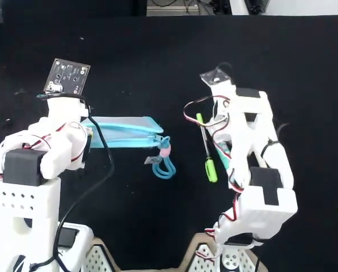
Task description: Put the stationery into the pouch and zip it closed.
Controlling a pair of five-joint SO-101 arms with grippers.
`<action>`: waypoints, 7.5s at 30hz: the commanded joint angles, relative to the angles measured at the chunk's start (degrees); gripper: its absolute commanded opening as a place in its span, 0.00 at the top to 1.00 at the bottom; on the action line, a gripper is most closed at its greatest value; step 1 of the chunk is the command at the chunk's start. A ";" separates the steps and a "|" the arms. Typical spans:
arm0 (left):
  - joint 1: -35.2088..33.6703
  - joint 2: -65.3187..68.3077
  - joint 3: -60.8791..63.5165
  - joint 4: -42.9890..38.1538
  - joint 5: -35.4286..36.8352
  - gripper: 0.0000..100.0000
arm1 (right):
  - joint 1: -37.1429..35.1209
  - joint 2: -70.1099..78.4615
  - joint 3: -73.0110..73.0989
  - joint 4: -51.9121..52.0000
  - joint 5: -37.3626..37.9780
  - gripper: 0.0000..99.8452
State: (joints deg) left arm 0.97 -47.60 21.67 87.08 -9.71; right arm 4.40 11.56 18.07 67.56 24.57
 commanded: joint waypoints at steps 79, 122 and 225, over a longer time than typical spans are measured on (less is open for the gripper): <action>0.84 0.44 0.92 0.35 -0.35 0.97 | 45.10 -23.25 30.46 -14.42 34.90 0.99; 0.92 0.44 0.92 0.35 -0.44 0.97 | 43.96 -24.40 25.71 -7.38 44.22 0.81; 1.19 0.44 1.89 1.93 -0.26 0.97 | -55.21 -105.89 69.49 -82.90 -7.30 0.99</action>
State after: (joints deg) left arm 1.05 -47.60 22.90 88.40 -9.71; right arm -50.20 -93.85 85.85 -9.80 16.31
